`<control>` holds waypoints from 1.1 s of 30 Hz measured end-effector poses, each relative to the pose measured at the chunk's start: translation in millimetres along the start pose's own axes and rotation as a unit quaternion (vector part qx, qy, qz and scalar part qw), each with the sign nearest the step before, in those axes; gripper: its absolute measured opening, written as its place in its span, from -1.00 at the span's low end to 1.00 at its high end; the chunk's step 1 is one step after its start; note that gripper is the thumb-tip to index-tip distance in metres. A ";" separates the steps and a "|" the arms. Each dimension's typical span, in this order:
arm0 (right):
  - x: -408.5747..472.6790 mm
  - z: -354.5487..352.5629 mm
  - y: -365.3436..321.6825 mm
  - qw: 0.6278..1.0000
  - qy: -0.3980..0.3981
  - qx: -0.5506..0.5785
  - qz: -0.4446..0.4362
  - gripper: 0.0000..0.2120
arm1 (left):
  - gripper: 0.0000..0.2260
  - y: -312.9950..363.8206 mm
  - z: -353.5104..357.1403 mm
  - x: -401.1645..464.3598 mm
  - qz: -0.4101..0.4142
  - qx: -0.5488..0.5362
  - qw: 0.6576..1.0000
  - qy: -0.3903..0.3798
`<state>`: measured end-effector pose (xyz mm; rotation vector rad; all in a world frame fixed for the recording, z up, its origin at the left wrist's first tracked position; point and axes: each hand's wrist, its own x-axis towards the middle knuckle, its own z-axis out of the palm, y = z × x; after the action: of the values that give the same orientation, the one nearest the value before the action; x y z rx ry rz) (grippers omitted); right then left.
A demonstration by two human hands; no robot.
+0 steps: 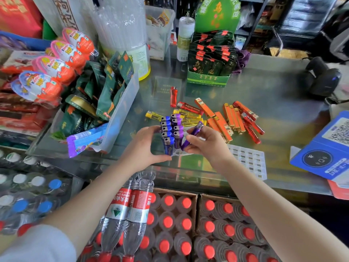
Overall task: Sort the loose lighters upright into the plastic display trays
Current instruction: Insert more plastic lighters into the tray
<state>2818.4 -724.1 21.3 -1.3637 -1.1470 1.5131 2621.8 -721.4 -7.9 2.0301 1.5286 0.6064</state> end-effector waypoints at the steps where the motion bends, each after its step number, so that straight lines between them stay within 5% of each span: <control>1: -1.8 2.0 2.0 1.000 0.005 -0.003 -0.009 -0.92 | -0.31 0.3 0.2 -1.0 0.000 0.003 1.000 0.004; 10: -10.3 16.9 14.3 0.952 0.080 -0.263 -0.136 -0.82 | -0.32 -1.5 3.1 -3.7 -0.001 0.007 1.000 0.009; 19: -9.9 21.0 24.3 0.882 0.081 -0.394 -0.246 -0.77 | -0.33 -0.3 2.7 -4.3 0.002 0.001 1.000 0.016; 24: -10.6 21.1 20.8 0.876 0.039 -0.429 -0.216 -0.28 | -0.34 4.6 0.3 -5.8 0.003 -0.011 1.000 0.019; 33: -1.6 12.4 -9.9 0.856 -0.109 -0.486 -0.137 -0.58 | -0.34 7.3 -7.7 -7.7 -0.008 -0.011 1.000 0.009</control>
<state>2806.0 -724.2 31.4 -1.5402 -2.3335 0.8687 2620.2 -729.4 2.4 1.9995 1.5396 0.6336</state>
